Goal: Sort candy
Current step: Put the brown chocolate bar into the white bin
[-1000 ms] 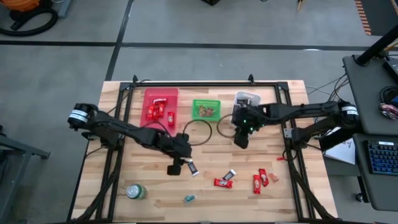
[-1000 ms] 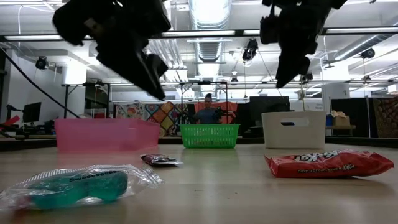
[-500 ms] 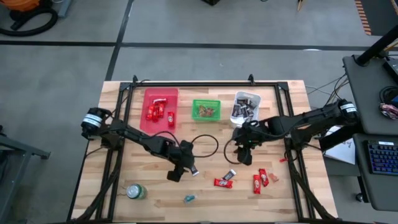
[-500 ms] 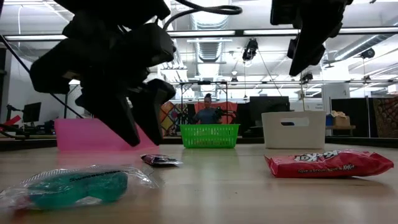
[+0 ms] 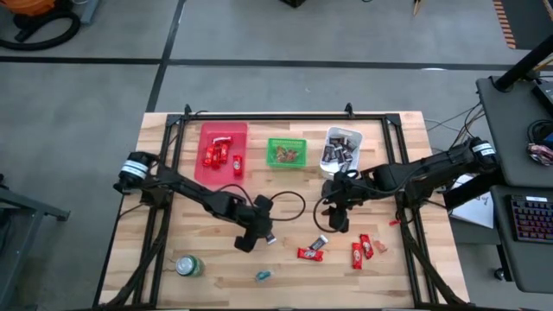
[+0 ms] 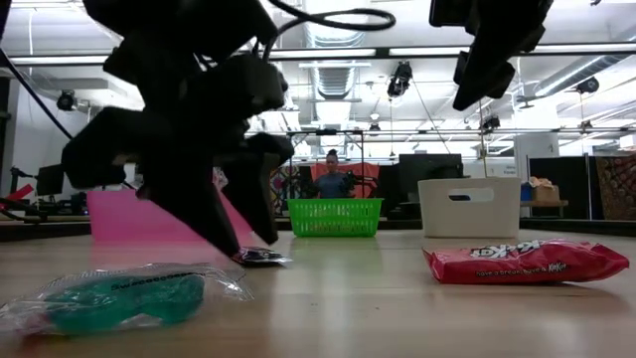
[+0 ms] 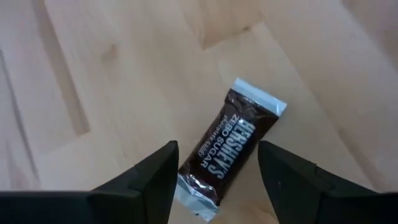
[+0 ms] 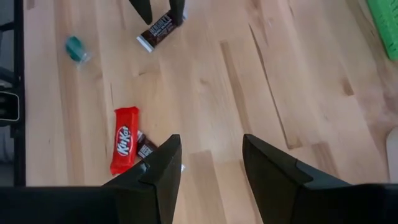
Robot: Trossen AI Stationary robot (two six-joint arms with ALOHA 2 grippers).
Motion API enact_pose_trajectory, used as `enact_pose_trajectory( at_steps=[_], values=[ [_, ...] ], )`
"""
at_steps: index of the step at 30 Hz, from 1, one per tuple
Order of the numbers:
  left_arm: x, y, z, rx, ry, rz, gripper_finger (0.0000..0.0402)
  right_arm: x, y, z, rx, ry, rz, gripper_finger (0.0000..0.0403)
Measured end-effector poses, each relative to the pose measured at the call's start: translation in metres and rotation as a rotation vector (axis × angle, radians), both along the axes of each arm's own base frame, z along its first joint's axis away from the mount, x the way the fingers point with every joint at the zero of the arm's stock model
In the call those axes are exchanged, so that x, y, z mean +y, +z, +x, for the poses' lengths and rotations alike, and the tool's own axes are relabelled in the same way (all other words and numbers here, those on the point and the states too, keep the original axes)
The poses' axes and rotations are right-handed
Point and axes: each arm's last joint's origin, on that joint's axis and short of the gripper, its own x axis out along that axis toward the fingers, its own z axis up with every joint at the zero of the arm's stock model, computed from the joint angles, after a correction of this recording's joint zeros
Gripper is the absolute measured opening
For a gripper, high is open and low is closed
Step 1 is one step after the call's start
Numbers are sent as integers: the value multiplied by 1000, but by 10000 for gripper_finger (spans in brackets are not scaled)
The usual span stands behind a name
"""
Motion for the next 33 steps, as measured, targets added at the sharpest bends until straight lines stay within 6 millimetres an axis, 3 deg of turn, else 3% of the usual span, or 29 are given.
enact_pose_trajectory(
  at_steps=[9, 22, 33],
  values=[
    [-1, -16, 3, 35, -13, 3, 170, 0, -3, 1, -15, 8, -4, 162],
    [-1, -15, 3, 24, -17, 18, 56, 0, -17, -1, -17, 15, -8, 160],
    [1, -1, -1, -3, -17, 18, 44, 1, -24, 6, -152, 6, 27, 157]
  ],
)
